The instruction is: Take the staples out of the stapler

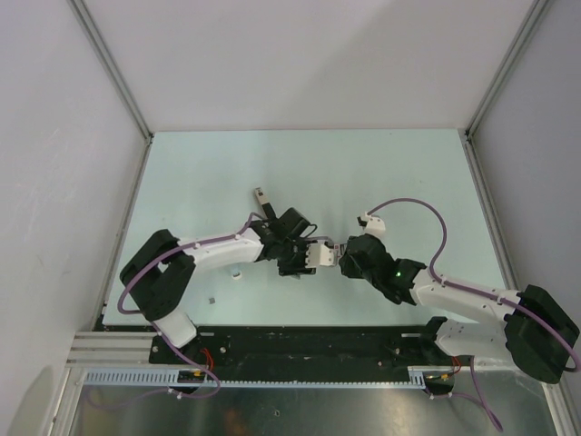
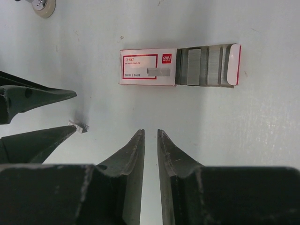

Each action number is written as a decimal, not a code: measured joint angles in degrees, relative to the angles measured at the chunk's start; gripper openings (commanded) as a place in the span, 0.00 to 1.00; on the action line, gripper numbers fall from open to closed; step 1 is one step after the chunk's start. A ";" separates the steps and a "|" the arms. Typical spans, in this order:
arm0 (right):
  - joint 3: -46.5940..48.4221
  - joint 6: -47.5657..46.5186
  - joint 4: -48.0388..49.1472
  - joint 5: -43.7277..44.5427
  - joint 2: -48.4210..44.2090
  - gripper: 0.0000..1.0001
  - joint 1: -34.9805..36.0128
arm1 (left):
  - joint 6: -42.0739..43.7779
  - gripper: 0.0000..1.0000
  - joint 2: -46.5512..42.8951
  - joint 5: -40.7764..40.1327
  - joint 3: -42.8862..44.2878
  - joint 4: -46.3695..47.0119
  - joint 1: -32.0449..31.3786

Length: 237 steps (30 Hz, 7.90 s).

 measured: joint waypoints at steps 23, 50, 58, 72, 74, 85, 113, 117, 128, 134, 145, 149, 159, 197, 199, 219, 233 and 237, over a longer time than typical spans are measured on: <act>-0.31 -0.04 0.44 -0.04 -0.20 0.21 0.00 | -0.61 0.70 -4.59 7.54 0.48 -0.57 4.46; -0.70 -0.07 1.05 -0.11 -0.55 0.20 -0.02 | 11.98 0.69 1.60 10.49 -1.64 -5.27 2.58; -1.36 -0.04 1.38 -0.11 -1.70 0.20 -0.17 | 11.91 0.56 2.32 10.47 -1.01 -5.35 0.74; -2.49 -0.02 1.36 -0.11 -2.99 0.18 -0.46 | 10.78 0.14 3.34 9.97 0.04 -5.68 0.33; -2.51 -0.02 1.36 -0.11 -2.99 0.18 -0.46 | 10.21 0.08 3.56 9.90 0.35 -5.70 0.33; -2.54 -0.33 1.33 -0.02 -6.73 0.19 -0.33 | 0.66 0.00 4.59 7.15 7.91 -6.78 1.31; 5.09 2.80 36.94 -30.67 -12.74 0.49 -11.87 | -104.54 0.00 -13.90 40.22 4.28 57.81 23.02; 5.11 5.49 41.24 -32.50 -10.69 0.49 -12.20 | -108.67 0.00 -15.58 40.17 2.10 62.71 23.02; 5.79 8.76 47.04 -34.47 -7.23 0.48 -12.28 | -111.19 0.00 -16.06 40.13 0.48 66.79 23.02; 6.78 9.25 48.13 -35.08 -6.38 0.45 -12.28 | -111.21 0.00 -16.06 40.13 0.31 66.90 22.99; 7.58 10.08 50.12 -35.76 -4.11 0.36 -12.28 | -111.19 0.01 -16.06 40.15 0.31 66.93 22.86; 7.58 10.43 50.16 -36.06 -3.58 0.35 -12.28 | -111.16 0.01 -16.06 40.15 0.31 66.93 22.75; 7.65 11.34 51.80 -36.61 -2.64 0.17 -12.24 | -111.10 0.01 -16.06 40.15 0.31 66.97 22.58; 8.26 -4.39 -7.45 -7.87 3.28 0.00 -11.82 | -43.56 0.78 -16.02 15.45 7.87 7.39 30.01; 8.26 -4.39 -8.22 -5.66 5.25 0.00 -11.23 | -41.81 0.78 -16.06 14.78 7.23 6.19 30.01; 13.16 -4.09 -8.63 6.03 18.47 0.02 -6.93 | -38.23 0.77 -16.46 14.49 6.21 3.26 28.24; 13.46 -4.07 -10.12 8.09 21.14 0.04 -6.75 | -37.68 0.77 -16.46 14.49 6.21 2.67 27.47; 13.46 -4.09 -10.12 8.09 21.55 0.04 -7.02 | -37.57 0.77 -16.46 14.49 6.19 2.67 27.30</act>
